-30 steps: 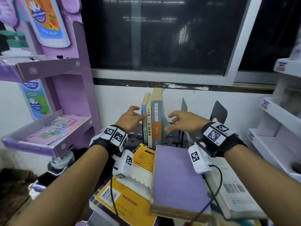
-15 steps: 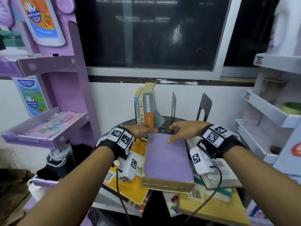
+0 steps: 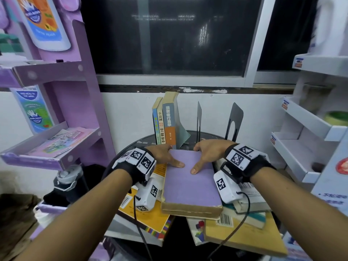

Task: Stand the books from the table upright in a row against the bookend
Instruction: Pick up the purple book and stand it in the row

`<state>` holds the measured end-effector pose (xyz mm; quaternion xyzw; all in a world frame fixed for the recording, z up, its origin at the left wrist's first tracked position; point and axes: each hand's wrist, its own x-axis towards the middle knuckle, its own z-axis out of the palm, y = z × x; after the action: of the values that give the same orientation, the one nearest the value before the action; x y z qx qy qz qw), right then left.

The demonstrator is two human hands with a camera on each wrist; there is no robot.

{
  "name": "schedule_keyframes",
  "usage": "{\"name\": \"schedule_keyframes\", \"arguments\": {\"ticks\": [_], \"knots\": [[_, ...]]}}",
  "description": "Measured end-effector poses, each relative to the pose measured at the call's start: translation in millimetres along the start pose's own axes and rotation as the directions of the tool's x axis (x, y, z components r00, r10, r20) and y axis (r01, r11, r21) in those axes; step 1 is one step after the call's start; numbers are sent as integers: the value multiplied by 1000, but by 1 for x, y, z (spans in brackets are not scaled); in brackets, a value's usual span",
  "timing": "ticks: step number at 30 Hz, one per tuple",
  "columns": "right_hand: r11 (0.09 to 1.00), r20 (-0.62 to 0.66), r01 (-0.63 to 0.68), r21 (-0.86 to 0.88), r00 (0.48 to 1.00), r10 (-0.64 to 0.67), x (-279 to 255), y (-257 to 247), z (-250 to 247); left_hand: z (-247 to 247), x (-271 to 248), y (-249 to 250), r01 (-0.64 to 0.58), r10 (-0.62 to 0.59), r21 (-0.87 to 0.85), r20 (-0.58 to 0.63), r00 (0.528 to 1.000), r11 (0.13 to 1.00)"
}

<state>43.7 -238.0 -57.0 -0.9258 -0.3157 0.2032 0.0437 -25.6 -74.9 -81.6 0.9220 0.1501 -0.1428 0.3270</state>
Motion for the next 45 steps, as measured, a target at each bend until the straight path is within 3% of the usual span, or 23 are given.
{"name": "schedule_keyframes", "arguments": {"ticks": [5, 13, 19, 23, 31, 42, 45], "knots": [[998, -21, 31, 52, 999, -30, 1, -1, 0, -5, 3, -5, -28, 28, -24, -31, 999, 999], [991, -102, 69, 118, 993, -57, 3, -2, -4, -8, -4, -6, -80, 60, -292, -76, 995, 953], [986, -90, 97, 137, 992, -85, -7, -3, -13, -13, -12, -3, -159, 120, -411, -118, 986, 898], [987, -175, 94, 134, 982, -69, -14, -3, -17, -16, -23, 1, -237, 179, -420, -175, 968, 876], [961, -295, 143, 238, 953, -69, -41, -7, -32, -28, -46, 18, -450, 324, -275, -401, 857, 850], [968, -593, 203, 150, 801, -76, -43, -38, -47, -50, -58, 10, -621, 407, -87, -683, 606, 779], [961, -608, 211, 179, 792, -61, -37, -43, -41, -49, -53, -1, -635, 387, -116, -704, 595, 764]]}}
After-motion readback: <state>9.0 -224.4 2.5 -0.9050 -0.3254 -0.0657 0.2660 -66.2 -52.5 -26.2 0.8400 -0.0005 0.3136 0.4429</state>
